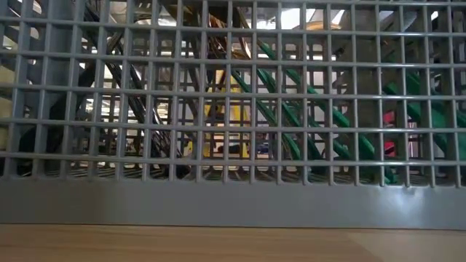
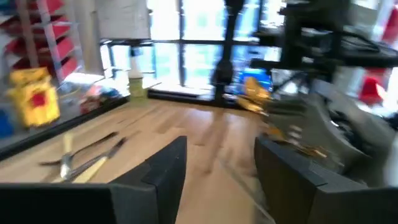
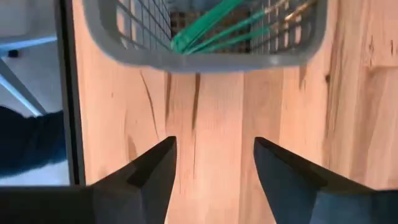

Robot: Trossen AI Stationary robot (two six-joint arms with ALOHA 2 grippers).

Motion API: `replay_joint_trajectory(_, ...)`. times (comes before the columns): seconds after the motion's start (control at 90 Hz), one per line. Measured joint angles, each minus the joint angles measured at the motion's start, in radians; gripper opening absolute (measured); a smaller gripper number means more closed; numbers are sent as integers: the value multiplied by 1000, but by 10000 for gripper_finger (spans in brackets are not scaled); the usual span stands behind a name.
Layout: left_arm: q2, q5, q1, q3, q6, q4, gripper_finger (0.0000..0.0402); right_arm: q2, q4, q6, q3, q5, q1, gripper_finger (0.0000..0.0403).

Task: Sort silverware
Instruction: Put the bottom yellow knife into the gray cutlery rack, then put the left black fork into the gray cutlery rack

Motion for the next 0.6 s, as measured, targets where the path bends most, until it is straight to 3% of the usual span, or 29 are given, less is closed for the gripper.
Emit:
replay_joint_trajectory(0.2,-188,-1,149,-149,5,-2,157,-9,-3,15,0,-14,29,198)
replay_joint_trajectory(0.422,-434,99,453,-251,161,-8,157,-9,-11,22,0,25,60,198)
replay_joint_trajectory(0.522,-473,220,630,-287,154,-28,156,-9,-36,44,-4,82,58,198)
replay_joint_trajectory(0.6,-474,351,789,-293,55,-144,156,-9,-37,45,-17,131,53,198)
